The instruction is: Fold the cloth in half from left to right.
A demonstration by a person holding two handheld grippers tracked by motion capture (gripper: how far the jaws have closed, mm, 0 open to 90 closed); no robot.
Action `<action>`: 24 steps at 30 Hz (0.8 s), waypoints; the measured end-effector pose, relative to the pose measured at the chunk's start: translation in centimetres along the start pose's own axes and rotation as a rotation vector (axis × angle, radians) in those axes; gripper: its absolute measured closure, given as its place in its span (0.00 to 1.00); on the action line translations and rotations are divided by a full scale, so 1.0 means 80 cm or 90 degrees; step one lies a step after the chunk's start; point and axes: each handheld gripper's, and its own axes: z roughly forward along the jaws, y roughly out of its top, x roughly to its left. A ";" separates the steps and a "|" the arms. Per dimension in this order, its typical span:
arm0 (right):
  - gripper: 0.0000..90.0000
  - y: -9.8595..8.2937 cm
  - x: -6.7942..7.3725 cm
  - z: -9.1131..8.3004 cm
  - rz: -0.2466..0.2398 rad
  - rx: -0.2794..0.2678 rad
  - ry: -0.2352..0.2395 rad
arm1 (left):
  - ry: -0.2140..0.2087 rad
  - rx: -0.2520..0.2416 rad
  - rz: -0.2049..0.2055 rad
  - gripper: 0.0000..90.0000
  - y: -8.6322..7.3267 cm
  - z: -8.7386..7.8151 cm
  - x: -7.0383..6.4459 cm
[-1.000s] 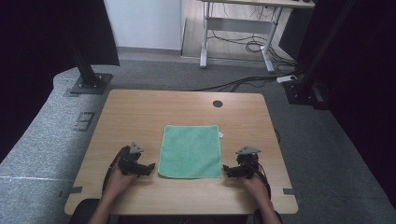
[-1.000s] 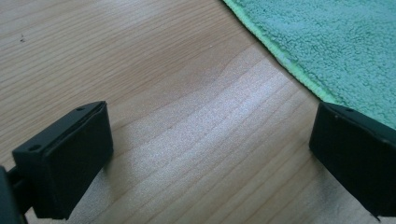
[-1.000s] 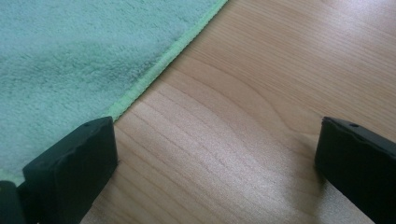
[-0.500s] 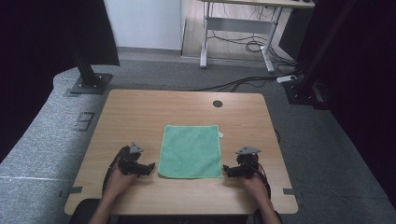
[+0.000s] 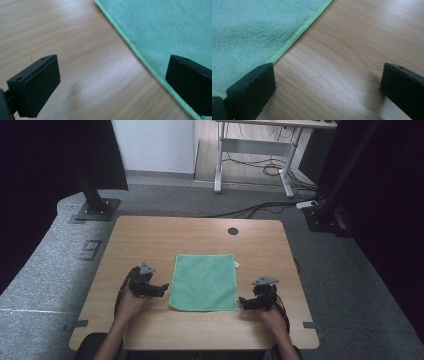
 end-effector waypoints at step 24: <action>0.03 0.010 0.037 0.003 -0.034 0.021 0.028 | 0.080 0.048 0.047 0.00 0.015 0.051 -0.018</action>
